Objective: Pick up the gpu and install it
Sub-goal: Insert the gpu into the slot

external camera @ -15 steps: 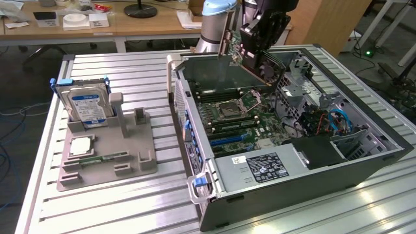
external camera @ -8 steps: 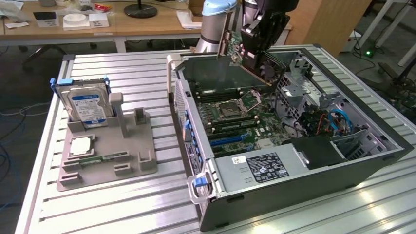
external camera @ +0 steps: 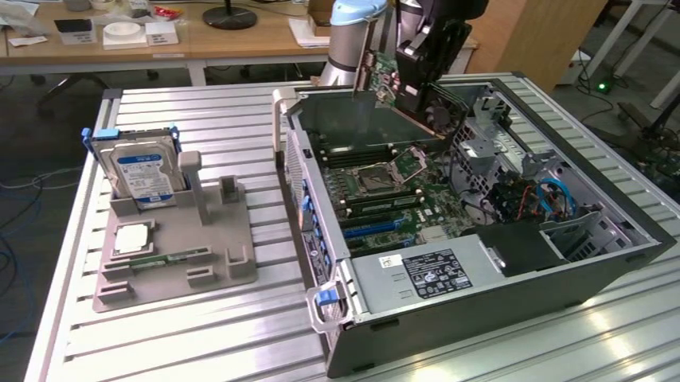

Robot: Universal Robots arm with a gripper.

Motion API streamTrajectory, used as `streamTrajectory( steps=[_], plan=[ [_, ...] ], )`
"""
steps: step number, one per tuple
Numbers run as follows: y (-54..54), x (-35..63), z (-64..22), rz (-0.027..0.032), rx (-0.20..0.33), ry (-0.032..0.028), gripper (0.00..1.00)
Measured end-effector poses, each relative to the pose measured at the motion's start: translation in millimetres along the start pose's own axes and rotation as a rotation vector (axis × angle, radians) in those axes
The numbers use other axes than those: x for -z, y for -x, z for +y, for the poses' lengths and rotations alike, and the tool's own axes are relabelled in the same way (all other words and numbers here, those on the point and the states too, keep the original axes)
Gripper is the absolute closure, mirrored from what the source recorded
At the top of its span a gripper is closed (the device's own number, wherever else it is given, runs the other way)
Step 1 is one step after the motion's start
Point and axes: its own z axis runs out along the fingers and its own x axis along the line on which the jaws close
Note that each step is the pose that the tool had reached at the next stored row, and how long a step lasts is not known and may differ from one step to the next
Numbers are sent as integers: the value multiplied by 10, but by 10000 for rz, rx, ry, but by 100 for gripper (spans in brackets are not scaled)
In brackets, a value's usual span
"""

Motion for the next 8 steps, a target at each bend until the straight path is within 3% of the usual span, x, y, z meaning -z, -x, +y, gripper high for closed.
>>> streamTrajectory(
  steps=[8],
  plan=[
    [6,0,-4,9,301,7,73]
  ],
)
